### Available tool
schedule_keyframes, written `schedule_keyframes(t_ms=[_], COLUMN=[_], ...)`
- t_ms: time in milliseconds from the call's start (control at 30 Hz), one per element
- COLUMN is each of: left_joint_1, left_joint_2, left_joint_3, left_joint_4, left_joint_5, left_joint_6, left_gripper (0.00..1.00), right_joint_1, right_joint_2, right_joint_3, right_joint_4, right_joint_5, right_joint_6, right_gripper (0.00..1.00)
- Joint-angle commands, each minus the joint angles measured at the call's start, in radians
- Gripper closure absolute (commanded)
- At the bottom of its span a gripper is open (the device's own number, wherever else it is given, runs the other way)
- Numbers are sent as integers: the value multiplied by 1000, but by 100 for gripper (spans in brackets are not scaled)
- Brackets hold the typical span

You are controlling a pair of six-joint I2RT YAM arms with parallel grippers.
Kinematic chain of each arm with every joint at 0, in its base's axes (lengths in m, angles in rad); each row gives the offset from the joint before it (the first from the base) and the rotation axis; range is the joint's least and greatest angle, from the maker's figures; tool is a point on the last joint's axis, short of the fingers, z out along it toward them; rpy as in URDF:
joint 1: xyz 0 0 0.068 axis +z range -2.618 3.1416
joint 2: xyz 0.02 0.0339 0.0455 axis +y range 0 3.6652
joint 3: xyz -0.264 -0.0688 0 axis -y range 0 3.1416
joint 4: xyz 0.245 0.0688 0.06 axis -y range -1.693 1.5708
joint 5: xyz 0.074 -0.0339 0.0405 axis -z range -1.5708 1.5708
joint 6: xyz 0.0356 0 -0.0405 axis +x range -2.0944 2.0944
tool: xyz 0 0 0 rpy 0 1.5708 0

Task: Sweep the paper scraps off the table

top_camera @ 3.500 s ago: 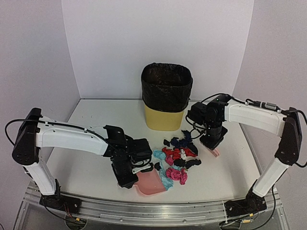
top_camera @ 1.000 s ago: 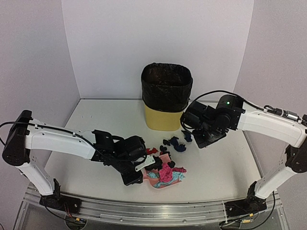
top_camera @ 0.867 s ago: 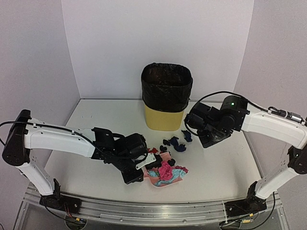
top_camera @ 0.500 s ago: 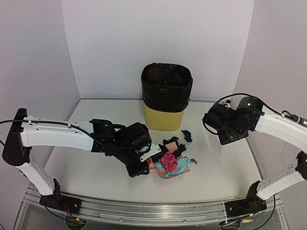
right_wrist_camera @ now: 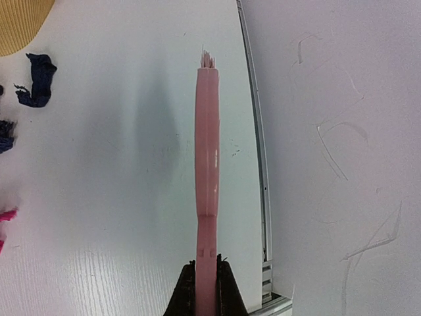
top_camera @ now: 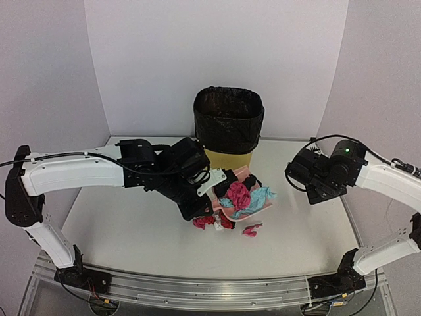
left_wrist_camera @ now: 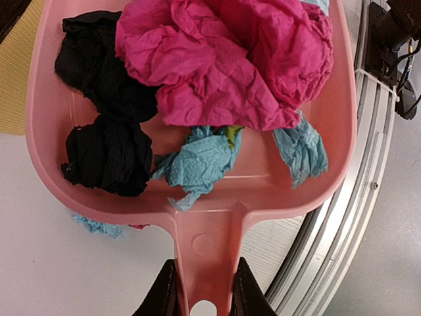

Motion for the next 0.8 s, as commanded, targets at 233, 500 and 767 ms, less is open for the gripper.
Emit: schedule_keyframes(t_ms=[233, 500, 767], left_joint_1=[57, 124, 164], left_joint_2=[82, 140, 161], left_joint_3=[286, 446, 565], left_joint_4=[-160, -205, -234], left_joint_5=[-89, -74, 0], left_joint_6=[27, 31, 37], left_gripper=[100, 100, 100], right_joint_1=[-14, -19, -19], right_joint_2=[-68, -55, -49], right_joint_3=[-35, -54, -81], right_joint_4=[-21, -21, -21], right_joint_5=[-11, -41, -62], right_joint_6=[31, 31, 48], right_gripper=[100, 100, 100])
